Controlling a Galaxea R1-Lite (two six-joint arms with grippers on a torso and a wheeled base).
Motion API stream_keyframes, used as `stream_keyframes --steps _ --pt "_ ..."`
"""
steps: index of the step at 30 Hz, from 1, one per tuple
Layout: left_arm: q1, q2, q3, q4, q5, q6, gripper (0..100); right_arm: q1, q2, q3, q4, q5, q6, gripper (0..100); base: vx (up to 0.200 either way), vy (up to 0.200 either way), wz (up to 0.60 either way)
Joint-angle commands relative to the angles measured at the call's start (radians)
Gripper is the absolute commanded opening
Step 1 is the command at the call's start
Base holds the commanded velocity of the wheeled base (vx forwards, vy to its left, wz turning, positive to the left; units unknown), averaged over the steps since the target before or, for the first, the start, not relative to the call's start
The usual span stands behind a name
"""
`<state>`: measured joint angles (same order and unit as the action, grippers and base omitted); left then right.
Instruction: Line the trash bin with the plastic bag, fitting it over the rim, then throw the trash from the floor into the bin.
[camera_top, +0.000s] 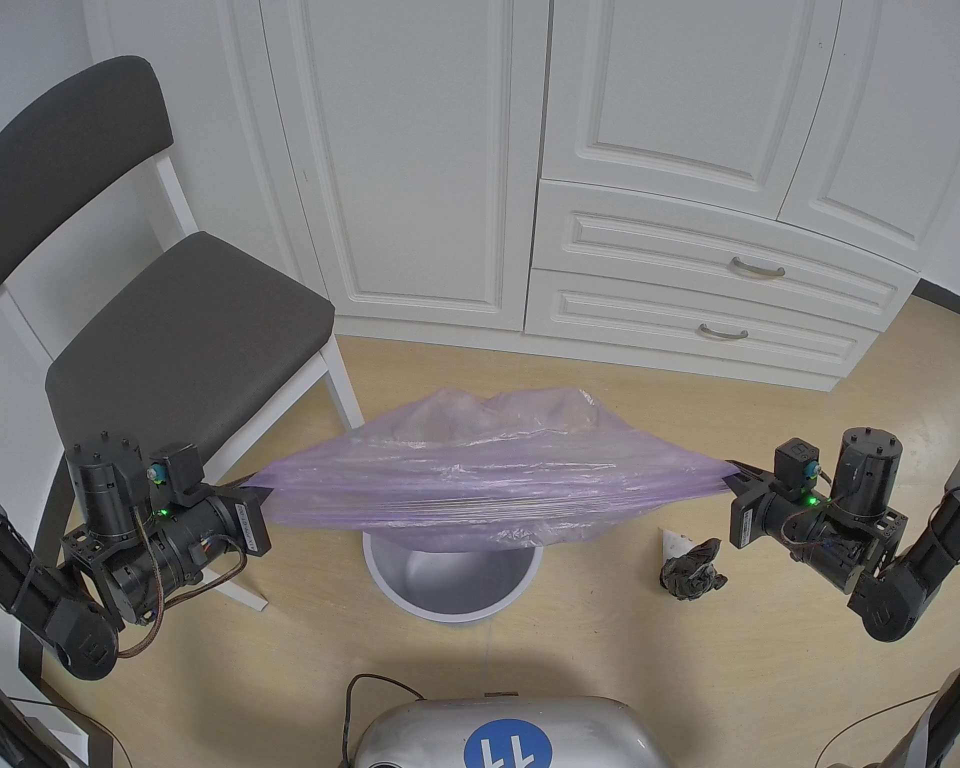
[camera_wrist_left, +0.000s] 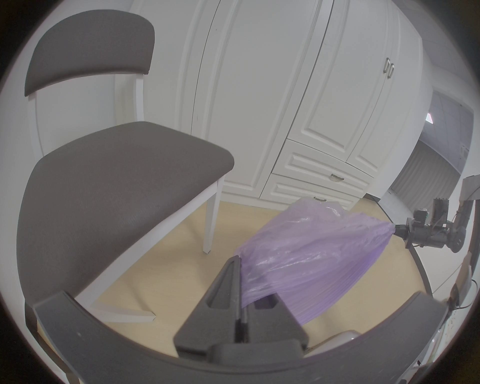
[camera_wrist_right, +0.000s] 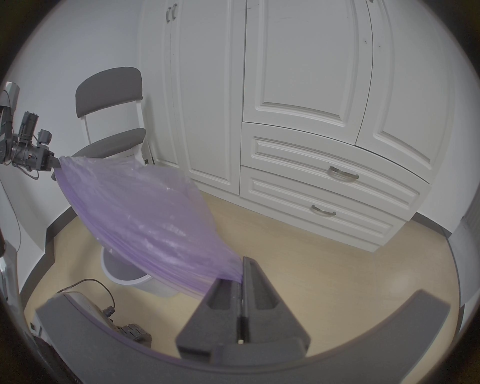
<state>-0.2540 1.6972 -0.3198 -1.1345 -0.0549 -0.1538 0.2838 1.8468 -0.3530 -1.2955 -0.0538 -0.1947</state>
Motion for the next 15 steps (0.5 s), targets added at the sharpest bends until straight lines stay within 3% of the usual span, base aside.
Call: stream_keyframes --steps 1,4,7,11,15 --pt "0.022 0.021 0.008 -0.004 0.000 0.000 0 -0.008 -0.024 0.008 -0.001 -0.003 -0.011 0 0.000 0.000 0.00" --pt "0.012 0.007 0.021 -0.022 -0.028 0.000 0 0.017 -0.054 0.019 -0.005 -0.003 -0.014 0 0.000 0.000 0.00" --pt "-0.053 -0.002 0.039 -0.065 -0.043 -0.001 0 0.075 -0.112 0.043 -0.008 -0.003 -0.025 0 0.000 0.000 0.00" --pt "-0.175 0.004 0.044 -0.146 -0.040 -0.006 0 0.212 -0.179 0.080 -0.011 -0.008 -0.023 0 0.000 0.000 0.00" --pt "-0.294 0.033 0.024 -0.211 -0.039 -0.018 0 0.337 -0.178 0.074 -0.014 -0.058 -0.017 0 0.000 0.000 0.00"
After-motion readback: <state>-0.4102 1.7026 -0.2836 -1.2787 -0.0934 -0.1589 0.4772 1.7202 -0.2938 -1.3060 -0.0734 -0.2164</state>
